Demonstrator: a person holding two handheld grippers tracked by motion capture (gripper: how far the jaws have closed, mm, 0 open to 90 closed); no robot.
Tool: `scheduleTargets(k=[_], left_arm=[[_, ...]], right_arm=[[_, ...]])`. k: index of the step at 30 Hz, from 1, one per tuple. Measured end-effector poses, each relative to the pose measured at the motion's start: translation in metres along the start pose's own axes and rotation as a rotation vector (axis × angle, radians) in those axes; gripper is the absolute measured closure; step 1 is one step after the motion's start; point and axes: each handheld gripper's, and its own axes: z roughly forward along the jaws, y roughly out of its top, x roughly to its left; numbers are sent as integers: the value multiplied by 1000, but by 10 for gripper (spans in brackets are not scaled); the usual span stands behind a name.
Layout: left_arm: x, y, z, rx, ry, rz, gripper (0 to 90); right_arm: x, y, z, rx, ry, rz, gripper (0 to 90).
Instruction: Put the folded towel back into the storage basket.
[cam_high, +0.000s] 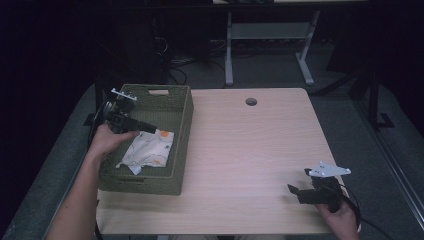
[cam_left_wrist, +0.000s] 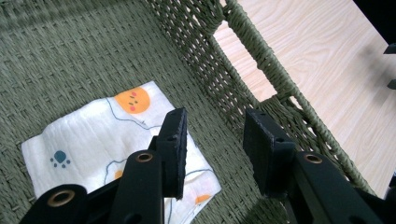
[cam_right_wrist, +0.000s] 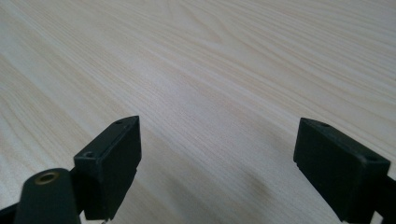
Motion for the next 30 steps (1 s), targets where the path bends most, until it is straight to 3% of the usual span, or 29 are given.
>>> scheduleTargets(k=[3,7,8,22,24,30], left_arm=[[4,0,5,18,14,-8,608],[10,-3,9,23,1,-21,616],[14,-4,13,48,22,-27,617],[33,-9,46,154,52,-83,740],[41,-14,53,177,74,-120,745],[48,-20,62,242,124,-140,732]], right_arm=[[0,0,1,0,2,2,147],[0,0,1,2,1,2,147],[0,-1,1,2,1,2,147],[-2,-2,0,2,-1,6,147],[-3,-2,0,2,-3,10,146],[-2,-3,0,2,-3,10,147]])
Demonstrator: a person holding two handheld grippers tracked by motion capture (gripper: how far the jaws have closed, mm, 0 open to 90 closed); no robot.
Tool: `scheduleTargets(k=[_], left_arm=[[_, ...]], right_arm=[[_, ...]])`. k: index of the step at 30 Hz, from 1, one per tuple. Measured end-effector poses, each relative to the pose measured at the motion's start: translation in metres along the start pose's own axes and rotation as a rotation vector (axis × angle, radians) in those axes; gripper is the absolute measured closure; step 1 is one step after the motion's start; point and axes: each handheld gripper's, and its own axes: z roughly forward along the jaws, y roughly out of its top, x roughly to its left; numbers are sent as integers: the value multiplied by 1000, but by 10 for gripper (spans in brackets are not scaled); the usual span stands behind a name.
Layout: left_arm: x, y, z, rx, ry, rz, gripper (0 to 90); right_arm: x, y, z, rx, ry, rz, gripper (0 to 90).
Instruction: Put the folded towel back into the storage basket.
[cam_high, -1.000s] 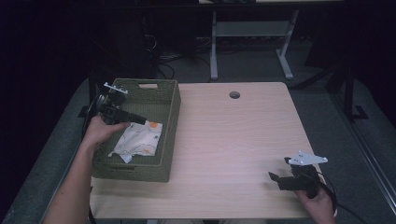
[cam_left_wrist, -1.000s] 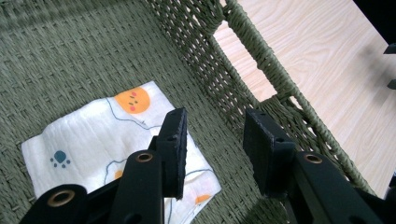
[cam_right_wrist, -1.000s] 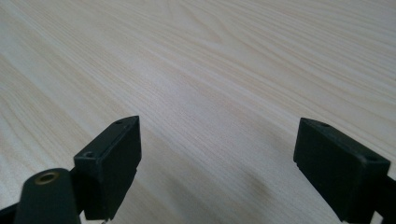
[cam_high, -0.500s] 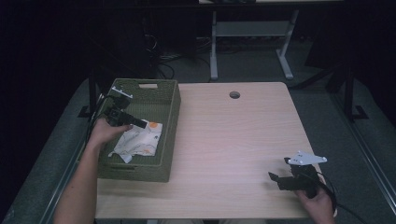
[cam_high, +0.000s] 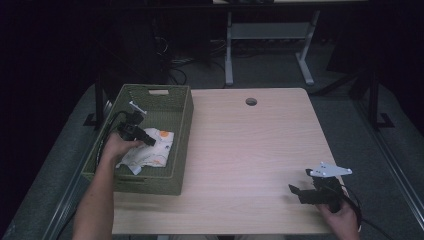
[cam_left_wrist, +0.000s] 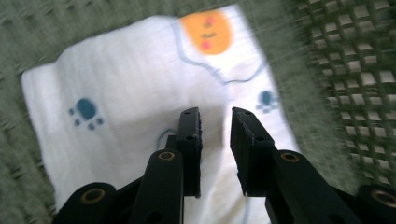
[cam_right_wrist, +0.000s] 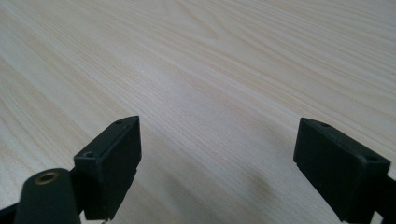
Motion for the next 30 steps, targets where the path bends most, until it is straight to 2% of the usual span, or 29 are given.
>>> scheduleTargets(k=[3,5,10,13,14,15,17,20,23,26,30], left_arm=[[3,-1,5,26,25,-17,729],[5,-3,11,50,34,-13,720],[4,-3,8,38,24,-8,708],[-3,-1,-5,-13,1,8,706],[-3,-1,-5,-13,1,8,705],[-8,0,-13,-49,-17,14,704],[-14,1,-20,-81,-28,25,703],[-18,1,-26,-105,-35,33,703],[-27,-1,-35,-117,-28,54,685],[-31,-2,-41,-139,-28,56,670],[-47,-3,-54,-173,-16,84,646]], right_arm=[[1,0,0,-1,2,-3,147],[1,0,0,-1,2,-2,147],[1,0,1,5,5,-1,147],[2,1,1,2,7,-4,147],[2,1,1,2,7,-4,147],[2,1,1,1,4,-7,147],[3,1,2,2,9,-10,147],[4,2,2,4,10,-8,147],[4,2,2,0,10,-17,147],[4,2,3,3,17,-14,146],[4,3,4,5,18,-14,147]])
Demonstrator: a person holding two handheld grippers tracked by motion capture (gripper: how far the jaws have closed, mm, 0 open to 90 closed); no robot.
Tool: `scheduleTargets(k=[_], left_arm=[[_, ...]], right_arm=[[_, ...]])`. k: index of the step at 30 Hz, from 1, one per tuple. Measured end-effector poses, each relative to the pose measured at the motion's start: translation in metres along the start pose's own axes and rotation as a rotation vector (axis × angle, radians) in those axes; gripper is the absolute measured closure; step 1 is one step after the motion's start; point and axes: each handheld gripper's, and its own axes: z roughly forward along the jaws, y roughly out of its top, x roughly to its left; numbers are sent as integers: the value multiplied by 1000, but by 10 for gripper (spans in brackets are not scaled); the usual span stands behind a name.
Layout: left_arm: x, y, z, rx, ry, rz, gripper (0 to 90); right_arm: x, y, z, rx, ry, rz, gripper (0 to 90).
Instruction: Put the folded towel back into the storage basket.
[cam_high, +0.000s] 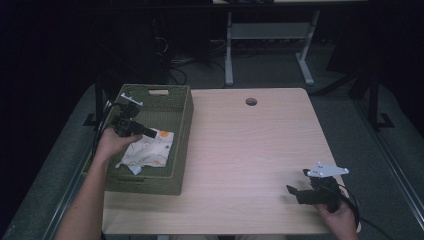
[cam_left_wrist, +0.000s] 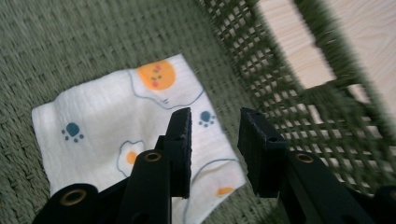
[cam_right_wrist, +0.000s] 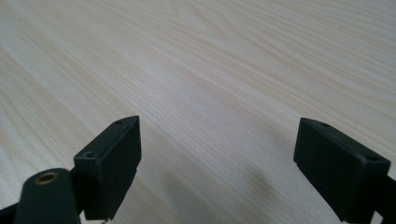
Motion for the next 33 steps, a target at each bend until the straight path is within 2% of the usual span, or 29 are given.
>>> scheduleTargets(k=[2,4,12,19,21,28,33], left_arm=[[-4,1,-2,-4,0,9,635],[-16,2,-8,-9,20,34,628],[-42,3,-12,-39,12,63,606],[-67,8,-20,-62,28,106,559],[-73,9,-21,-74,22,116,554],[-96,13,-17,-85,-4,154,524],[-111,14,-10,-82,-5,182,520]], right_arm=[[0,0,0,1,0,-2,146],[-1,1,1,2,4,-3,147],[-2,2,-1,-5,12,-13,147],[-3,3,-1,-11,16,-21,146],[-4,3,-1,-11,16,-23,146],[-3,4,-1,-9,13,-22,146],[-3,4,-2,-9,12,-21,146]])
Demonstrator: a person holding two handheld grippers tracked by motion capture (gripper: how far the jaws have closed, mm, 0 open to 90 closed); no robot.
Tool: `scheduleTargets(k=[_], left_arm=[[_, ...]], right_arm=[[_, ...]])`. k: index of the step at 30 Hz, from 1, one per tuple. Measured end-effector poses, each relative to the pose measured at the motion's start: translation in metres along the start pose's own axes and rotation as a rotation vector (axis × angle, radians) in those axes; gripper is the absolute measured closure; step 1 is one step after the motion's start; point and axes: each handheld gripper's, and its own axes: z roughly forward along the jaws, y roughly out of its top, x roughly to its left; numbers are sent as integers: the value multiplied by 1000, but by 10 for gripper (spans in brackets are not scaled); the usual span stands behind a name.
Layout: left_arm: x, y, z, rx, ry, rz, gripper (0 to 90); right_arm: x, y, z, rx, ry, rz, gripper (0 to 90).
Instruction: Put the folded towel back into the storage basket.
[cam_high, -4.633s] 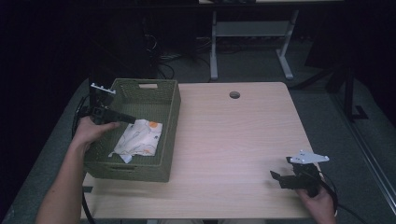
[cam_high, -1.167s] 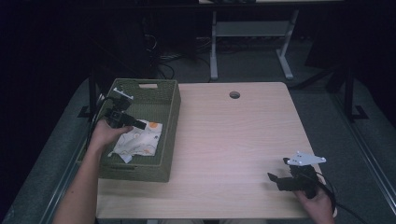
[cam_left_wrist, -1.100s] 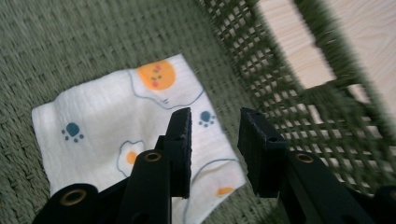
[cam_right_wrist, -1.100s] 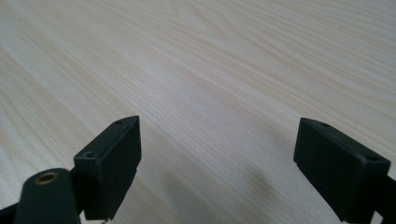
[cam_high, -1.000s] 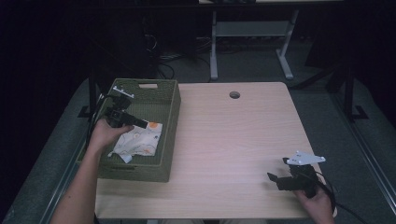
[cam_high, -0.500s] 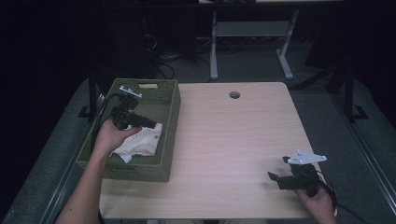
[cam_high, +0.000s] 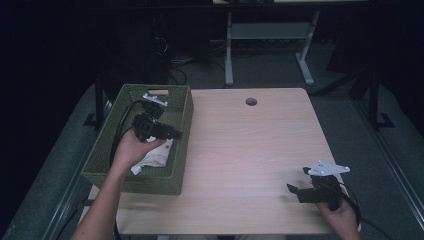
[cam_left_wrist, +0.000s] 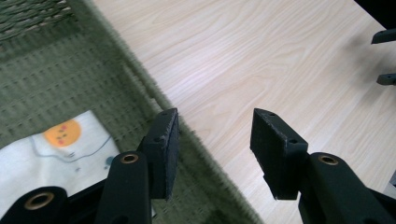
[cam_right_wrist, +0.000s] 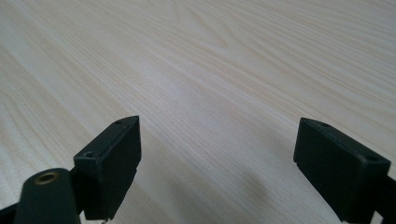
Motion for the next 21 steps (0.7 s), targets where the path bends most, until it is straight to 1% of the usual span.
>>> scheduleTargets(k=[5,7,12,15,17,21], left_arm=[[-15,4,5,-12,-14,27,510],[-23,6,7,-19,-18,40,510],[-41,10,15,-24,-28,71,499],[-47,10,22,-14,-34,72,490],[-52,10,28,2,-41,79,472],[-58,9,35,1,-46,86,463]], right_arm=[[0,0,-1,-1,-2,0,143],[0,0,-2,-9,0,6,143],[0,0,-4,-12,-9,-1,143],[-1,0,-4,-12,-10,-3,143],[-1,-1,-5,-10,-9,0,143],[-2,-1,-5,-12,-9,3,143]])
